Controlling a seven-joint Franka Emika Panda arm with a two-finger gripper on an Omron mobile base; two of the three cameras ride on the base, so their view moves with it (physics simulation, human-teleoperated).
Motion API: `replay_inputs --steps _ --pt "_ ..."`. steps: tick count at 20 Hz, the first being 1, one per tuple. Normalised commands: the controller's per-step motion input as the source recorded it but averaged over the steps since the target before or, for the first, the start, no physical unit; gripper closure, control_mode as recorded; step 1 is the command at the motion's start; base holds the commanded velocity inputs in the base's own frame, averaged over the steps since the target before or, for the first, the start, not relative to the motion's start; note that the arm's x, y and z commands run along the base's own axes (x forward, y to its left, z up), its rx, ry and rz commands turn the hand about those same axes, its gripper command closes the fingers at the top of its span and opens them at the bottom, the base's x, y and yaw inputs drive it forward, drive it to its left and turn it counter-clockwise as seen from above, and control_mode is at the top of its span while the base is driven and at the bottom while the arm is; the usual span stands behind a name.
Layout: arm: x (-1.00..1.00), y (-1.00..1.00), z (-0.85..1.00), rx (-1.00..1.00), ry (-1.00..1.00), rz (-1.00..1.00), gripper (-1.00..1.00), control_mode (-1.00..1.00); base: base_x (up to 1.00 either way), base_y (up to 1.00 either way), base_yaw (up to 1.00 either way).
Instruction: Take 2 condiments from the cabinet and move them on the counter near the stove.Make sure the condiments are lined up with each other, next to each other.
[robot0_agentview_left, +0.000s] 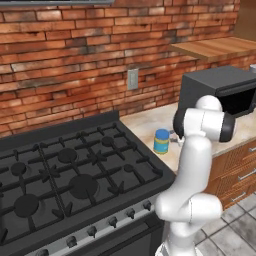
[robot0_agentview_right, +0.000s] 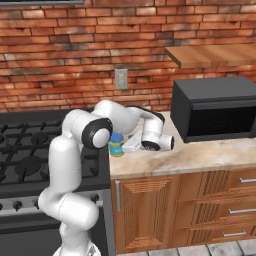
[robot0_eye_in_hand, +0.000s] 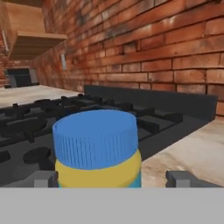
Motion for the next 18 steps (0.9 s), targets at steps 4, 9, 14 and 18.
replay_inputs --steps 4,9,14,18 --pt "-0.33 -0.09 0.41 0.00 0.04 -0.09 -1.00 -1.00 0.00 0.00 0.00" --pt "-0.68 -0.09 0.86 0.00 0.03 -0.16 -1.00 -1.00 0.00 0.00 0.00" --pt "-0.91 0.08 1.00 -0.04 -0.01 -0.17 -1.00 -1.00 0.00 0.00 0.00" --pt "-0.64 0.31 1.00 -0.08 -0.01 -0.09 -1.00 -1.00 0.00 0.00 0.00"
